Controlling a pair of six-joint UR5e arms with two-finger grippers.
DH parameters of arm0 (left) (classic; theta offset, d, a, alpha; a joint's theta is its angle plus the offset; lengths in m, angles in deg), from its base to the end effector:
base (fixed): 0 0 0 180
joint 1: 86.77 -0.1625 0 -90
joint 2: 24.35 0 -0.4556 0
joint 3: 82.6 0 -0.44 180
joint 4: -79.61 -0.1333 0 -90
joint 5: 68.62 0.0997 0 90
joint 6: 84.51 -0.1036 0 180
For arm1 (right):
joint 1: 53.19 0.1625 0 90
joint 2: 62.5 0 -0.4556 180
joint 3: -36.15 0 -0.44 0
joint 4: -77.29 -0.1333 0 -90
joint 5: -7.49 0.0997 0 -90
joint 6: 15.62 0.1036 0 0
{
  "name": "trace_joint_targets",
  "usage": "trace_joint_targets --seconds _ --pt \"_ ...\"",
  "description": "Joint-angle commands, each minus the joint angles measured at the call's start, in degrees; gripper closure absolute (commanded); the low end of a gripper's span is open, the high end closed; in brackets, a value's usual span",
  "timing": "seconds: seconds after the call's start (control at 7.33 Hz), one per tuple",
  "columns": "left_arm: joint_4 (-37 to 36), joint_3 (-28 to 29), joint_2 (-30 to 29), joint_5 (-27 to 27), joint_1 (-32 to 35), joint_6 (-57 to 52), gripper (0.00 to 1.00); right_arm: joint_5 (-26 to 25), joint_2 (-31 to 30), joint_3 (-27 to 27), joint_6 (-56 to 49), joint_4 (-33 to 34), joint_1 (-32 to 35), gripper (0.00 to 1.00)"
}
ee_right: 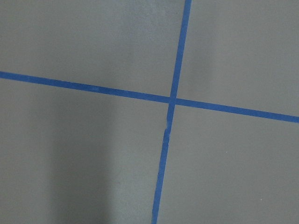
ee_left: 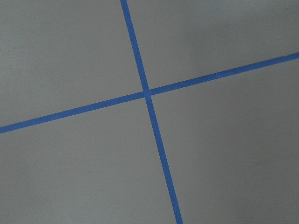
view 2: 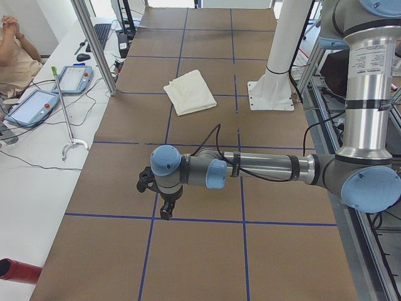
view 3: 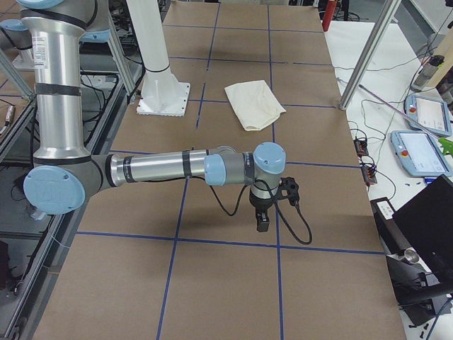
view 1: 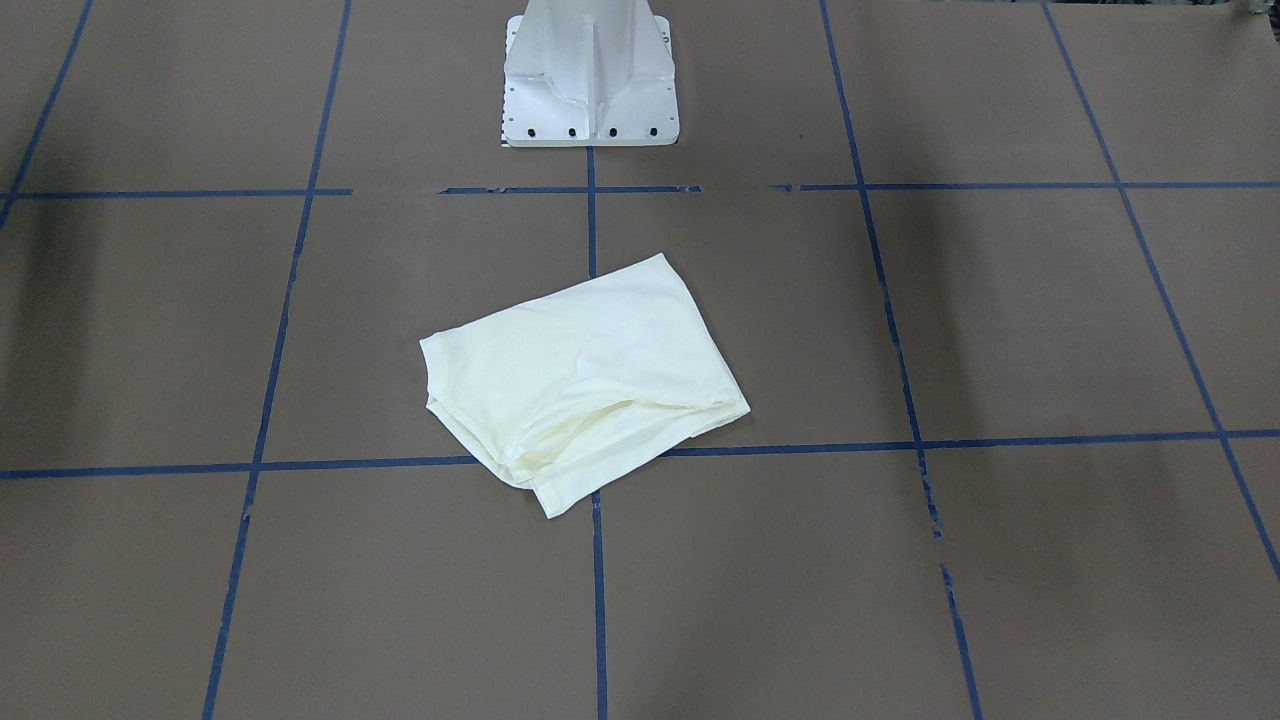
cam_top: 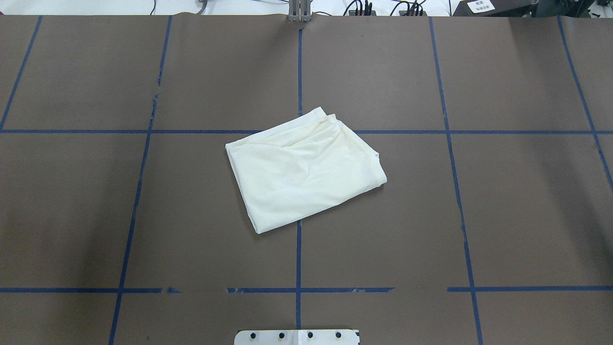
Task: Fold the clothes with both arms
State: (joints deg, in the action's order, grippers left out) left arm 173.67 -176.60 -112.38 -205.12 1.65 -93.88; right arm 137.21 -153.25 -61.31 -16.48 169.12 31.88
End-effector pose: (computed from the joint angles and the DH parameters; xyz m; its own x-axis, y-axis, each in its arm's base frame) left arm -0.0435 -0.5322 0.6626 0.6724 0.2565 -0.6944 -0.1387 0.9651 0.2221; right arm 0.0207 -0.5409 0.6376 0.7603 -0.1351 0.6354 0.0970 0.9908 0.0946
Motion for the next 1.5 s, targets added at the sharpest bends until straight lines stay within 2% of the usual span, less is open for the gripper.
trace_joint_targets --seconds 0.0,0.27,1.36 --pt "0.42 0.05 -0.12 -0.34 0.0 -0.22 0.0 1.92 -0.66 1.74 0.24 -0.16 0.0 0.0" --pt "0.42 -0.04 -0.47 -0.43 0.0 -0.31 0.0 4.39 -0.49 3.15 0.33 -0.42 0.0 0.0" --pt "0.42 -0.22 -1.26 -0.52 0.0 -0.48 0.0 4.4 -0.22 2.98 0.33 -0.42 0.0 0.0"
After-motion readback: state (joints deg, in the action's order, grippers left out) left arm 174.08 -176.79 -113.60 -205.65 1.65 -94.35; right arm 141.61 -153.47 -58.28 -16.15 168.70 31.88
